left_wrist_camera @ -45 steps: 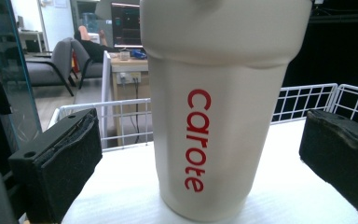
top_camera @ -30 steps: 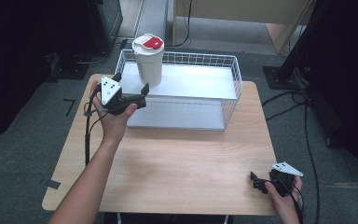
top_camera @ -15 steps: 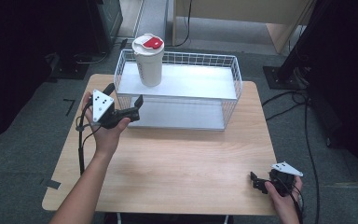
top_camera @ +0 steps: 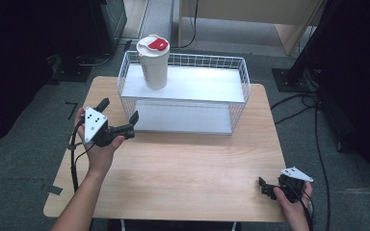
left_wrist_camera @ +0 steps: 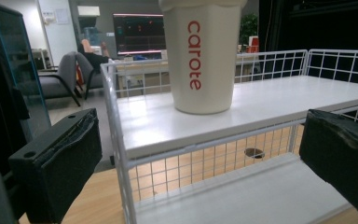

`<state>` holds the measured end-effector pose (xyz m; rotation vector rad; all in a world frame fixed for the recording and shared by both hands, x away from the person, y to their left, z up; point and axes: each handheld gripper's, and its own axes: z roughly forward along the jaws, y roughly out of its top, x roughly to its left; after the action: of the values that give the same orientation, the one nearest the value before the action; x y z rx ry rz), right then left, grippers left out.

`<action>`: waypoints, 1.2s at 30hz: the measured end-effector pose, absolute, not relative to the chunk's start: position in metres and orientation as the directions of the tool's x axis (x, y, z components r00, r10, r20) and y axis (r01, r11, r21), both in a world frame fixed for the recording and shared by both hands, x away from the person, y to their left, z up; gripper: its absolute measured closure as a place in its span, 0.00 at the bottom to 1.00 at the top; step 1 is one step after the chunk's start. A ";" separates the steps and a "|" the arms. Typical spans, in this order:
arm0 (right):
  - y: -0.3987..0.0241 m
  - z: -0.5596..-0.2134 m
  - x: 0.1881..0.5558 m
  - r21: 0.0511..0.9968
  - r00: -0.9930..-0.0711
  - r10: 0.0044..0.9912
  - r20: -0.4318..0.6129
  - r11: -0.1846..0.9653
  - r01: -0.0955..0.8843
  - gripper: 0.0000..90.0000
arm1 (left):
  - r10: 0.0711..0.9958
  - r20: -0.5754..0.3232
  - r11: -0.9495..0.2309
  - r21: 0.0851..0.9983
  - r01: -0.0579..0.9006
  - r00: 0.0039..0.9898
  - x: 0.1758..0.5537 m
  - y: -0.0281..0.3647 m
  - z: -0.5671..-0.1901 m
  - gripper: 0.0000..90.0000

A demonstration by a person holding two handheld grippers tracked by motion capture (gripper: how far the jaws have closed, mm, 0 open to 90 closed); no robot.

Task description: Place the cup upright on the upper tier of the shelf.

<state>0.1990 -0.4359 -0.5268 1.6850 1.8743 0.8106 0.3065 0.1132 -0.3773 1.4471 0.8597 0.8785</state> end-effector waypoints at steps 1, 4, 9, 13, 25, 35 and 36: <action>-0.436 -0.527 0.199 0.710 -0.119 0.992 0.031 0.062 0.702 0.00 | 0.896 0.036 -0.049 0.999 0.018 0.443 0.304 0.116 -0.379 0.00; -0.436 -0.527 0.199 0.709 -0.119 0.992 0.031 0.062 0.702 0.00 | 0.901 0.039 -0.054 0.998 0.023 0.433 0.298 0.123 -0.385 0.00; -0.436 -0.527 0.199 0.710 -0.120 0.992 0.029 0.064 0.701 0.00 | 0.905 0.063 -0.089 0.995 0.041 0.421 0.289 0.134 -0.399 0.00; -0.436 -0.527 0.199 0.710 -0.120 0.992 0.029 0.064 0.701 0.00 | 0.909 0.066 -0.099 0.993 0.059 0.411 0.283 0.145 -0.409 0.00; -0.436 -0.527 0.199 0.709 -0.119 0.992 0.031 0.062 0.702 0.00 | 0.925 0.073 -0.119 0.988 0.102 0.372 0.266 0.179 -0.430 0.00; -0.436 -0.527 0.199 0.709 -0.113 0.993 0.030 0.058 0.702 0.00 | 0.938 0.083 -0.139 0.979 0.147 0.337 0.247 0.206 -0.449 0.00; -0.435 -0.527 0.199 0.710 -0.112 0.993 0.030 0.058 0.702 0.00 | 0.940 0.079 -0.137 0.978 0.155 0.333 0.246 0.209 -0.452 0.00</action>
<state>0.1988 -0.4355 -0.5268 1.6895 1.8679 0.8077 0.2457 0.2090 -0.4519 1.5578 1.0265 0.9466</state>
